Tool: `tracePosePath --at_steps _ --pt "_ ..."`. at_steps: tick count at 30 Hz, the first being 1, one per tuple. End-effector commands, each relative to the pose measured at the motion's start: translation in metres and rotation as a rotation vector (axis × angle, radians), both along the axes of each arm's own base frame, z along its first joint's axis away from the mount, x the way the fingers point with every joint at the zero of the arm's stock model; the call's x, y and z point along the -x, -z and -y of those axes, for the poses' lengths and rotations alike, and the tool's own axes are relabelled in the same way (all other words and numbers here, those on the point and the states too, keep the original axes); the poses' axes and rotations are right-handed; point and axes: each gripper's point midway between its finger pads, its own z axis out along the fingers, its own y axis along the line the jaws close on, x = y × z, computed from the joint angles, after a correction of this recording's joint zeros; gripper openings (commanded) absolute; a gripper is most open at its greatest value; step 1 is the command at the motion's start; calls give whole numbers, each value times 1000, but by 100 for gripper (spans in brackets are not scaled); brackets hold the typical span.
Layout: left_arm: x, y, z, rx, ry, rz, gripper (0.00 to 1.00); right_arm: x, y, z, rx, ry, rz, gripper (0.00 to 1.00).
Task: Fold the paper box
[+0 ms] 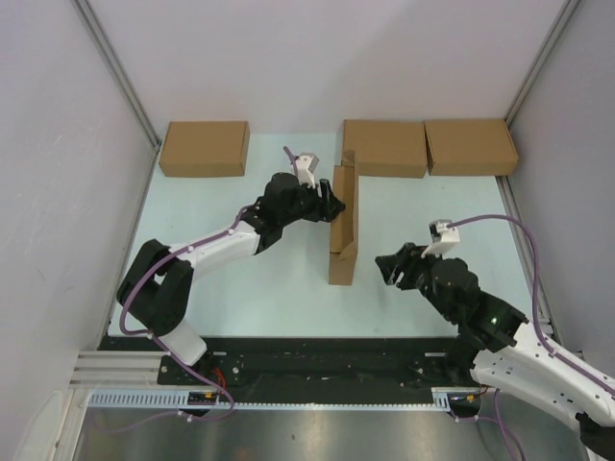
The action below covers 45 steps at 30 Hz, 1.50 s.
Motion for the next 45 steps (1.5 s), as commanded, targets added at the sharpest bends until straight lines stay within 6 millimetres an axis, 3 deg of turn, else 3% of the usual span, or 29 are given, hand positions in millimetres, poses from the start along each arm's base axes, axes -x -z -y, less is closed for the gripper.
tracePosePath --at_steps 1,4,11,22,31,37,45 --pt "25 67 -28 -160 -24 -174 66 9 39 20 43 112 -91 56" --pt "27 58 -34 -145 -44 -147 66 10 35 20 43 109 -71 57" --pt "17 7 -34 -107 -57 -49 68 6 35 10 46 97 -69 58" --pt "14 -12 -31 -85 -52 -23 68 5 41 11 79 106 -79 59" --pt "14 -54 -41 -47 -76 51 71 12 58 8 127 114 -98 59" --pt "12 -68 -58 -39 -124 79 71 12 57 7 120 116 -91 59" --pt "-4 -48 -92 -1 -193 22 72 16 69 12 126 119 -115 59"
